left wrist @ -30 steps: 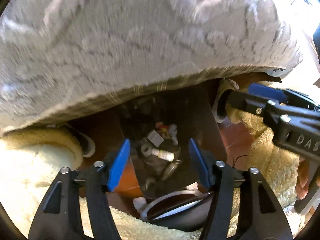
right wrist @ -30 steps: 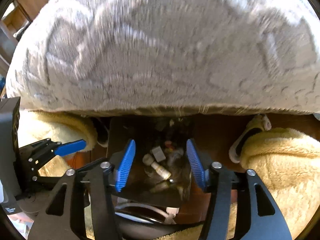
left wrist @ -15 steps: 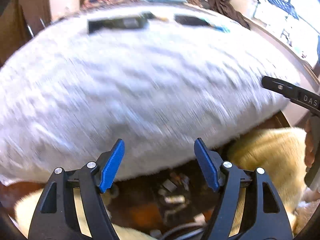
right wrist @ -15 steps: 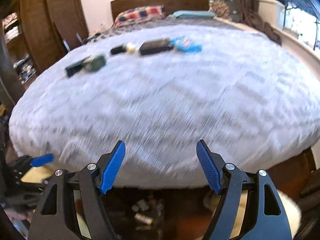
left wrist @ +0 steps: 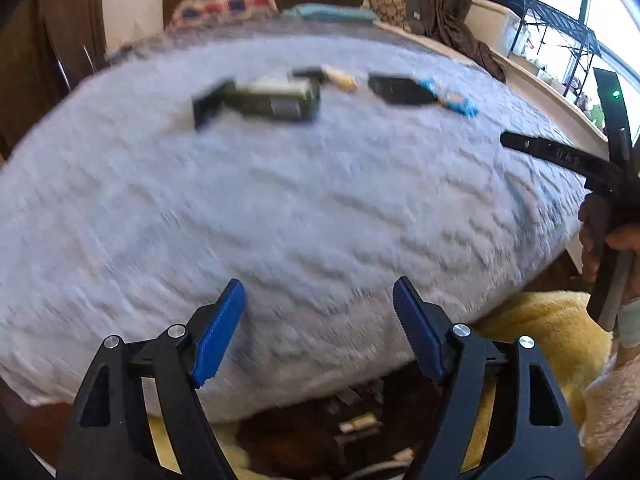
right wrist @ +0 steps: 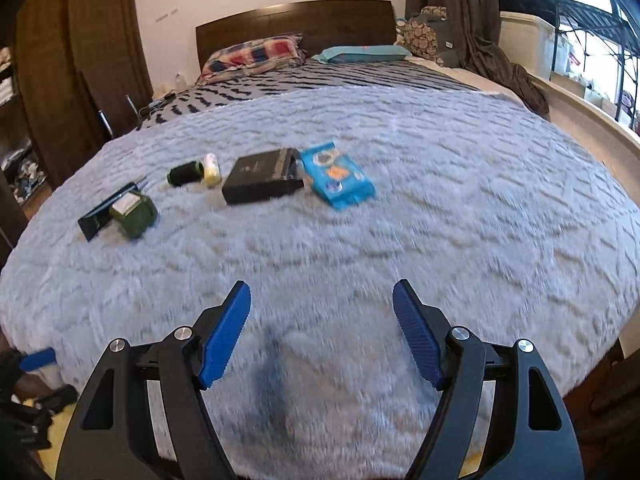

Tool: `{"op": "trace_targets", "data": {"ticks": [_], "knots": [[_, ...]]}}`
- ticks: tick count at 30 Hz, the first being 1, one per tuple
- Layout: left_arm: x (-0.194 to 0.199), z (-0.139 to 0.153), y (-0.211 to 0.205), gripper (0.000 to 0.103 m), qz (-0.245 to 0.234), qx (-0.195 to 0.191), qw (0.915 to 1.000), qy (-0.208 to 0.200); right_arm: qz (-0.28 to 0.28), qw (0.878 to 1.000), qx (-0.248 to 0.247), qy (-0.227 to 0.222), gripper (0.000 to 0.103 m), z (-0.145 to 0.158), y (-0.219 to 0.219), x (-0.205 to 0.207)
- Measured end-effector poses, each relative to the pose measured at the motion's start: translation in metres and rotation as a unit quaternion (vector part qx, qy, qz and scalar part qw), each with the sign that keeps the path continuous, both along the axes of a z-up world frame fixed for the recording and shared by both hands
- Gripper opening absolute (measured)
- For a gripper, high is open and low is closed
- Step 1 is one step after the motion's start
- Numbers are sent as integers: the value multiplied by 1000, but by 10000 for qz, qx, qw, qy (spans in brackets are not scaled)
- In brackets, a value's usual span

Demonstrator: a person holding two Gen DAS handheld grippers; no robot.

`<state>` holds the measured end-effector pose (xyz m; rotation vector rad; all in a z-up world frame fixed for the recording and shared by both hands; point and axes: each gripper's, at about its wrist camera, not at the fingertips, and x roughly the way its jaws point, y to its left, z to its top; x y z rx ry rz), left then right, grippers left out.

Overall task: Collect trash
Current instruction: 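Grasp the black tube with the left tool while the right tool grasps the blue wipes pack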

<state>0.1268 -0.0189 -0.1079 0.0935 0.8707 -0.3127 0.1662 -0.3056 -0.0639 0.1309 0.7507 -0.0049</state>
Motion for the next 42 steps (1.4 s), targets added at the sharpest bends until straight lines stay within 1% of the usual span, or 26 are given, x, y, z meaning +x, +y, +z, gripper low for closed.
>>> {"op": "trace_targets", "data": {"ticks": [3,5,10,13,16,20,23,25,28,32,34,35,36,37,38,39,40,42], "knots": [[14,12,5,73,212,244,9990,-304,-8,10000,-90,-22,74,1,0,11],[24,18,11,73,303,307,9981,-434,-57,9998,-166,-13,75,1,-2,22],[60,22,27,73,687,515,9944,-616,-179,9992,-346,109,75,-5,-11,51],[86,20,39,72,962,591,9918,-592,-234,9982,-506,227,75,-12,-15,71],[114,16,49,72,1156,677,9895,-534,-261,9975,-556,340,75,-18,-18,86],[143,13,52,71,1106,602,9912,-396,-220,9970,-565,483,74,-25,-17,106],[168,7,49,71,1115,660,9912,-259,-189,9964,-617,548,74,-27,-14,118],[183,3,48,65,1165,717,9904,-182,-200,9961,-632,583,75,-27,-12,127],[203,-4,48,60,1203,645,9906,-12,-204,9958,-630,632,75,-28,-11,137],[221,-4,43,57,1236,620,9904,-16,-200,9955,-625,677,75,-29,-8,153],[227,-4,39,53,1192,628,9909,-10,-194,9951,-639,734,75,-31,-6,159],[230,-5,37,52,1177,652,9909,4,-193,9948,-656,749,74,-32,-5,161],[231,-6,35,49,1158,692,9909,22,-184,9947,-669,762,73,-32,-5,162],[232,-7,34,43,1138,721,9909,28,-172,9949,-651,755,67,-32,-5,161],[231,-7,33,39,1097,720,9913,26,-179,9951,-625,741,64,-32,-5,161],[230,-7,32,25,1013,660,9927,45,-212,9955,-580,721,54,-31,-8,160],[228,-7,30,20,939,619,9936,83,-233,9957,-533,716,52,-31,-10,160],[224,-9,26,20,921,746,9929,42,-235,9964,-430,698,50,-31,-13,157]]}}
